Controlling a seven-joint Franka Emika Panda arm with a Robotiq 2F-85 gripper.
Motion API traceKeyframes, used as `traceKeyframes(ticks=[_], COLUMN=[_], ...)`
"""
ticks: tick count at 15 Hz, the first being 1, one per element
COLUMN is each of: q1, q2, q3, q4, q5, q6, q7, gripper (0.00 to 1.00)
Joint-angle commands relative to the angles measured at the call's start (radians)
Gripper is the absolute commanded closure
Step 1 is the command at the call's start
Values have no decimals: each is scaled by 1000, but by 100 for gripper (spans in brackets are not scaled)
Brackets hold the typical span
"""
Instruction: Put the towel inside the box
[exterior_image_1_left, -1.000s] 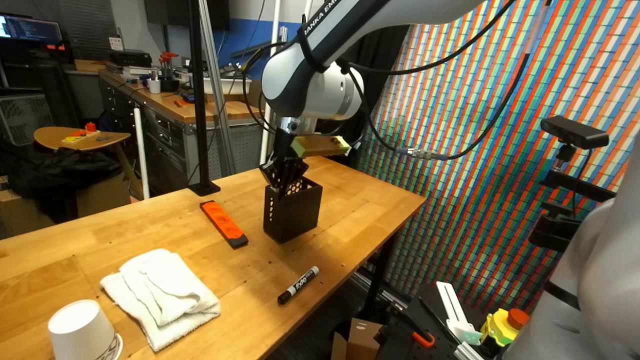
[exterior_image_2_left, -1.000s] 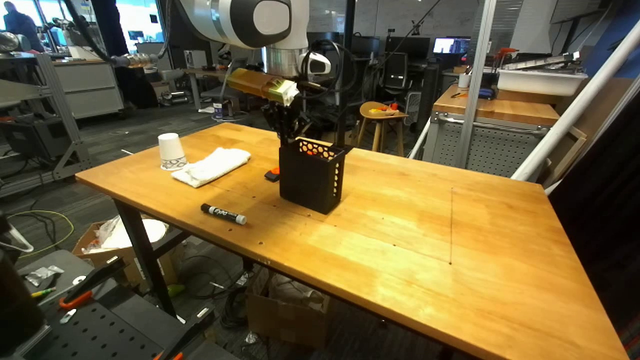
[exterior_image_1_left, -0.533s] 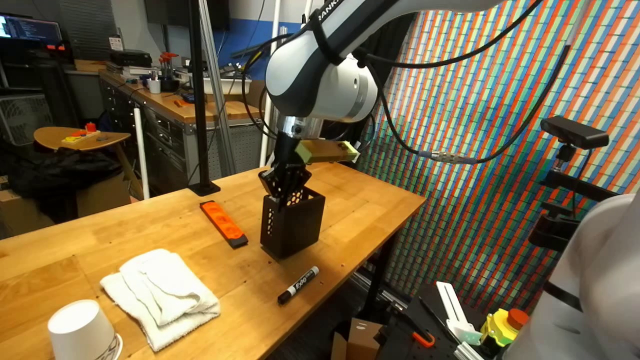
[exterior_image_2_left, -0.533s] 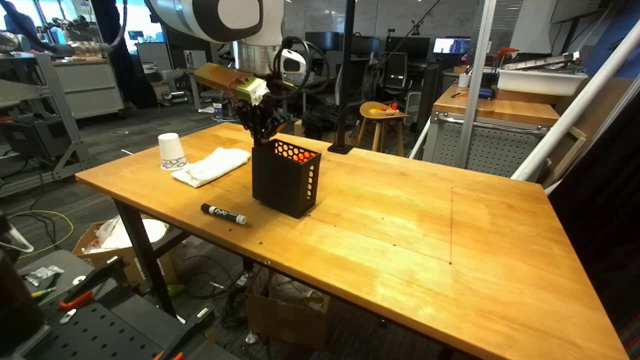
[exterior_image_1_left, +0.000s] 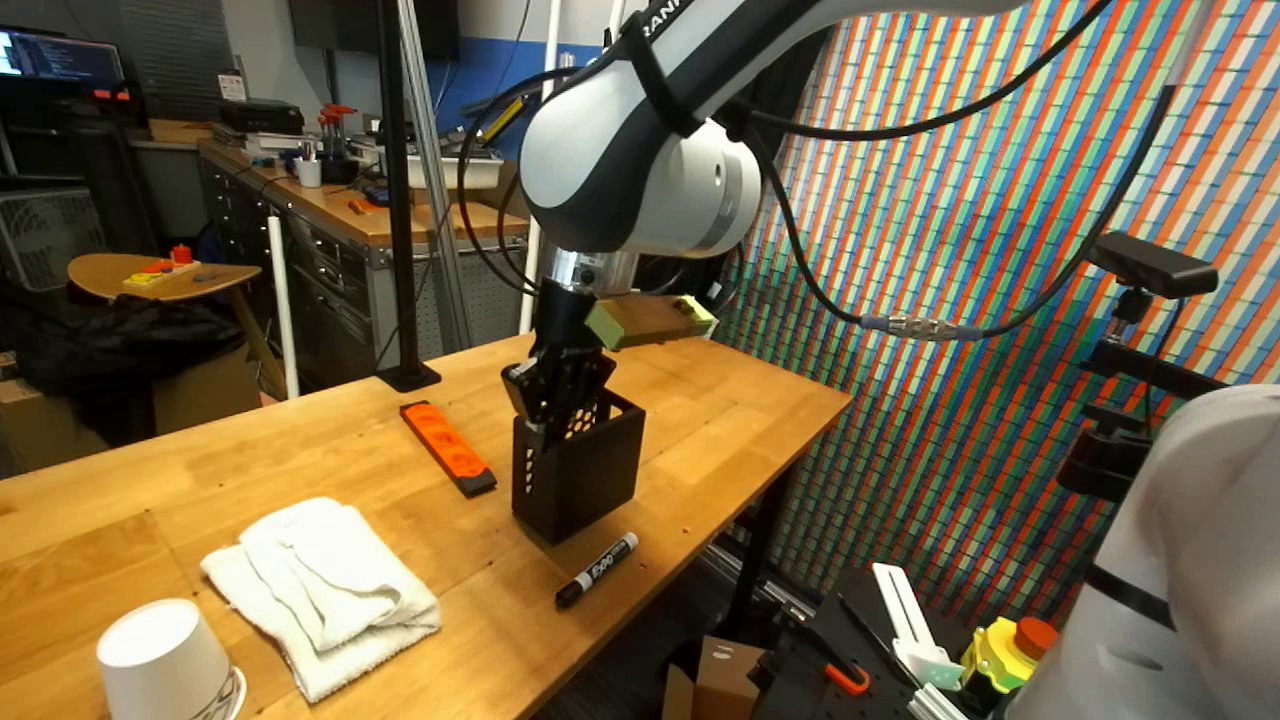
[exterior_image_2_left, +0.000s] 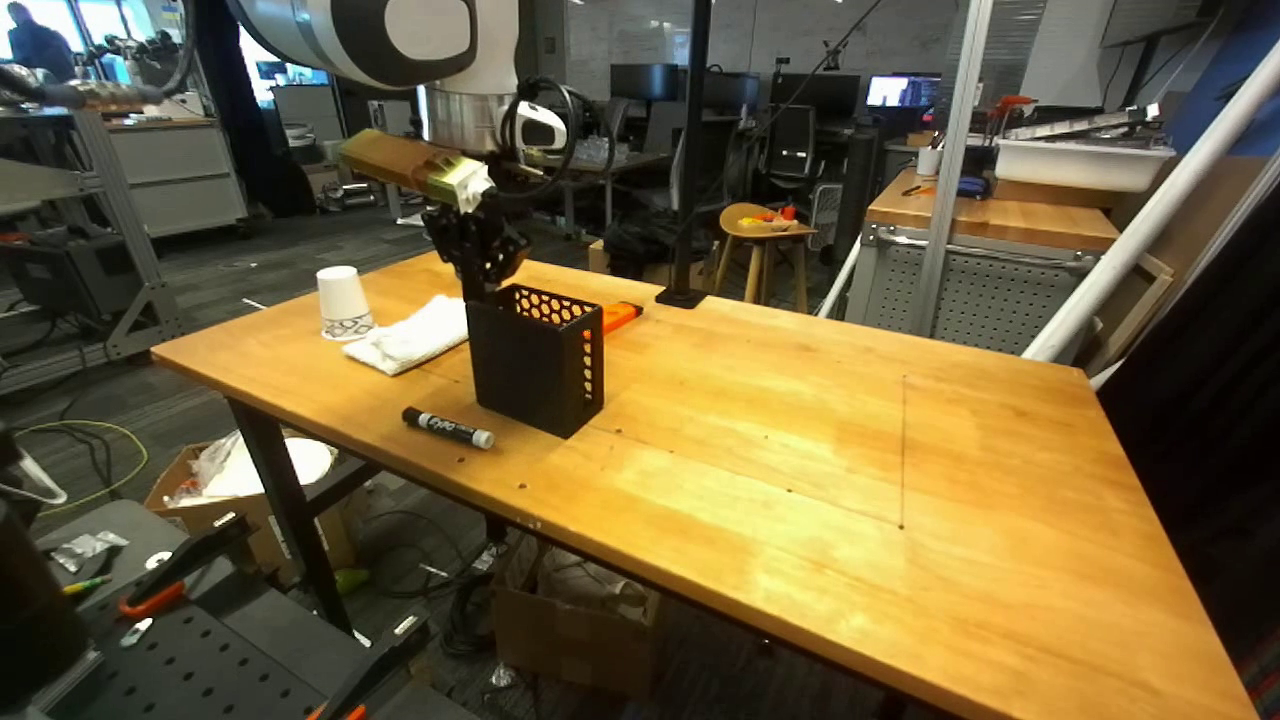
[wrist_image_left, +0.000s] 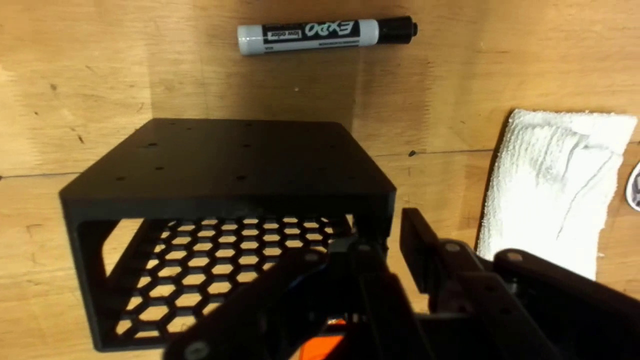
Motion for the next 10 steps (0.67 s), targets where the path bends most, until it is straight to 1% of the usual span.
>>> traceKeyframes(ticks=[1,2,4,5,7,8,10], q1=[17,19,22,23,26,29,37], q2=[-36,-37,-44,-47,-62,-70,-88], q3=[15,17,19,19,24,27,37], q4=[-35,-35,-33,-31,-19,-13,1], q5=[3,-1,-7,-9,-31,-42,-66], q6=[36,39,46,50,62,67,79], q7=[6,8,10,10,15,16,17], gripper=[45,36,23,14,2,0,0])
